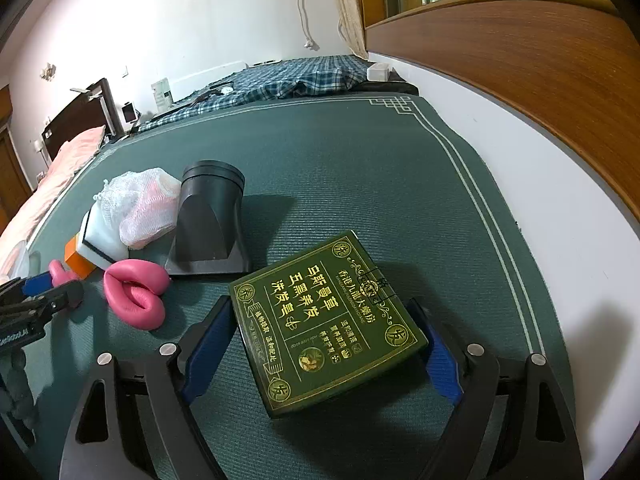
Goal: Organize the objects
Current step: 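Carry the pink foam ring and the green box over the basin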
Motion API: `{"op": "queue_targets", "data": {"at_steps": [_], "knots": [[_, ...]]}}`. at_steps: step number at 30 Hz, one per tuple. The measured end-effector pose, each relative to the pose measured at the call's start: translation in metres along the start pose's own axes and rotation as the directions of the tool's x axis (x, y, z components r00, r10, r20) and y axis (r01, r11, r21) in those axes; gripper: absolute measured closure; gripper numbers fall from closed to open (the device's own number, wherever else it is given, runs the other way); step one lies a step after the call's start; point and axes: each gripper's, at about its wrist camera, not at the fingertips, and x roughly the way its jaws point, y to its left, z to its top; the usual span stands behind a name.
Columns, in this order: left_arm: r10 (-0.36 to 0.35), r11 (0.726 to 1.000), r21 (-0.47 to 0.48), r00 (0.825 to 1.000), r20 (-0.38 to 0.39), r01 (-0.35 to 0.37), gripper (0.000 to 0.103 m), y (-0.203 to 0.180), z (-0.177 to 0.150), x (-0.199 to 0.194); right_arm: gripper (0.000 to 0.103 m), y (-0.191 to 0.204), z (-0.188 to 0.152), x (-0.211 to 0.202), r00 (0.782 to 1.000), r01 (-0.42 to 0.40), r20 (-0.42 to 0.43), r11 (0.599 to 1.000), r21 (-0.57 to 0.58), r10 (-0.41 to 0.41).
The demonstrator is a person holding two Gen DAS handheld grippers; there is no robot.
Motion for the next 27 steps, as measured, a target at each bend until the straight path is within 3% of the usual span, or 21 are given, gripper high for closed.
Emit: {"op": "queue_targets", "data": {"at_steps": [14,27], "knots": [[0.011,1.000,-0.008,0.998,0.063,-0.011,0.032,0.004,-0.007,-0.039,0.020,0.003,-0.005,-0.009,1.000,0.003,0.023,1.000,0.020,-0.004],[0.071,0.996,-0.071,0.987,0.145,-0.061,0.032,0.038,-0.011,-0.080,0.020,0.041,-0.026,-0.023,0.997,-0.075,0.002,0.997,-0.026,0.075]]}}
